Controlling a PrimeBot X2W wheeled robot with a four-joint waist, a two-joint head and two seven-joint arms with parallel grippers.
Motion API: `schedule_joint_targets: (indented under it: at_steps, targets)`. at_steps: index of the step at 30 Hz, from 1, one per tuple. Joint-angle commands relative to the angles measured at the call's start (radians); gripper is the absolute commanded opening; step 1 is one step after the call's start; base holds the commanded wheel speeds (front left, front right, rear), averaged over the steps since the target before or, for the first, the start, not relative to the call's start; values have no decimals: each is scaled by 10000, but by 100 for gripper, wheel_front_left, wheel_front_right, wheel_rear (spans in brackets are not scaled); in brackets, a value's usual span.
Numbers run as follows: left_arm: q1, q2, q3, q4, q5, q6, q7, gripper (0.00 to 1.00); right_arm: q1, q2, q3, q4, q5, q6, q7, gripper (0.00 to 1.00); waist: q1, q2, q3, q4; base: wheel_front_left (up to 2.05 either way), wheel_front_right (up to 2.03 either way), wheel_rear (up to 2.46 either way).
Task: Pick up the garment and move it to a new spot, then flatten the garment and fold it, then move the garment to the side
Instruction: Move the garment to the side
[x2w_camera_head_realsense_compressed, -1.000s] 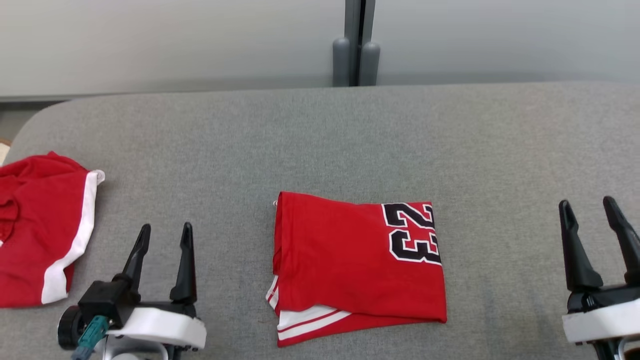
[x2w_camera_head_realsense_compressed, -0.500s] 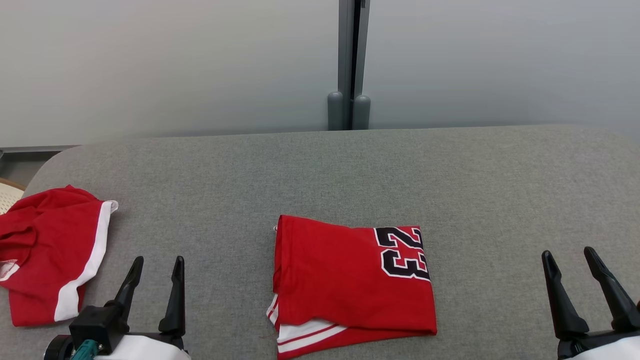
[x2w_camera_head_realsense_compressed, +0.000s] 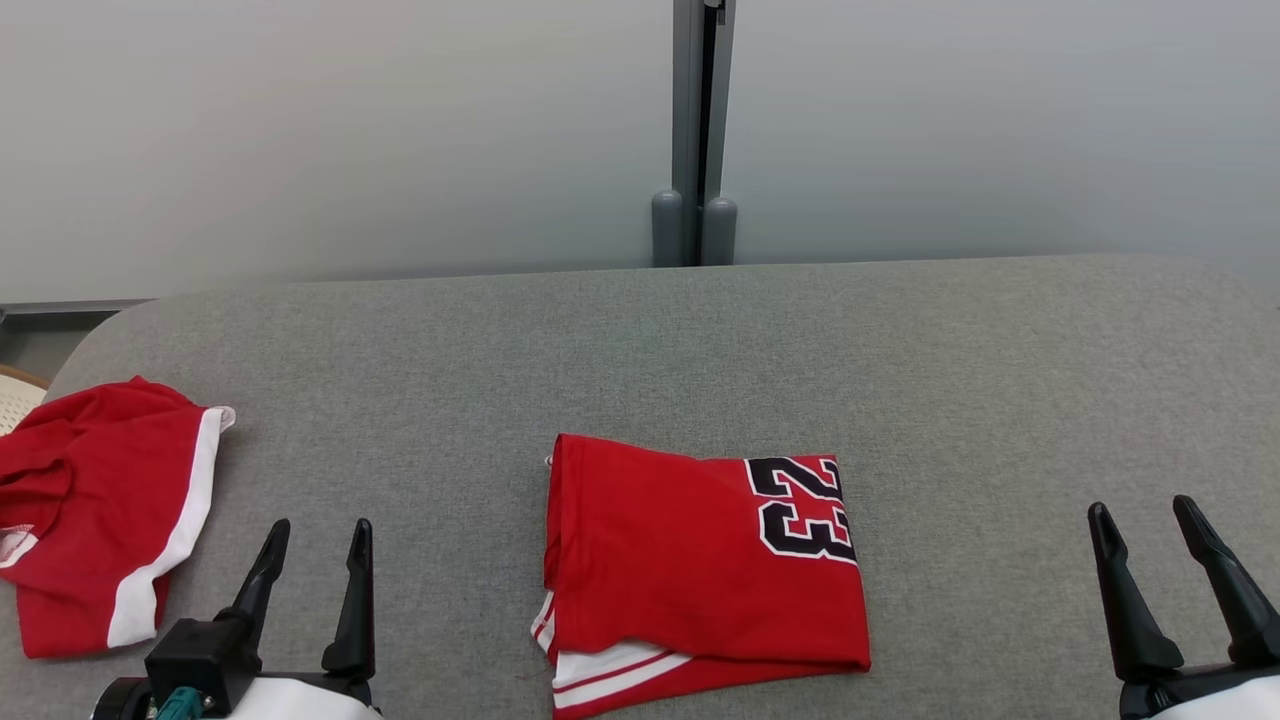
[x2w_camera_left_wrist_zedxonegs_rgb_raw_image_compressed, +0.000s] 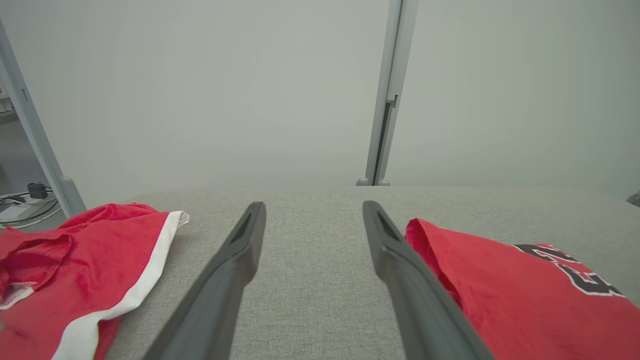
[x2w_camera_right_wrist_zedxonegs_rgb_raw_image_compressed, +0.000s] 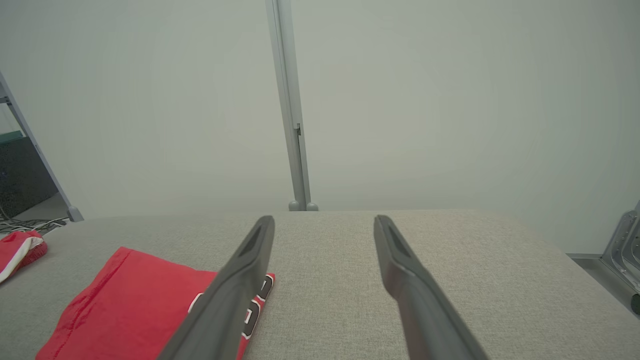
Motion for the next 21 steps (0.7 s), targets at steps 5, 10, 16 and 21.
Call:
schedule_joint_targets:
  at_steps: [5, 10, 16, 21]
  targets:
    - [75, 86, -21, -59, 13, 94, -16, 100, 104, 9, -39, -87, 0, -2, 69, 100, 0, -1, -16, -16, 0, 0, 0]
    - [31, 105, -80, -51, 13, 103, -47, 100, 110, 12, -82, -84, -53, -2, 114, 100, 0, -1, -39, -13, 0, 0, 0]
    - [-329, 94, -236, -139, 130, 98, -119, 100, 47, -33, -214, -30, -152, 0, 245, 100, 0, -1, 109, 222, 0, 0, 0]
    - [-921, -142, -545, -380, 240, 37, -216, 100, -281, -186, -230, 437, -200, -2, 462, 100, 0, -1, 779, 905, 0, 0, 0]
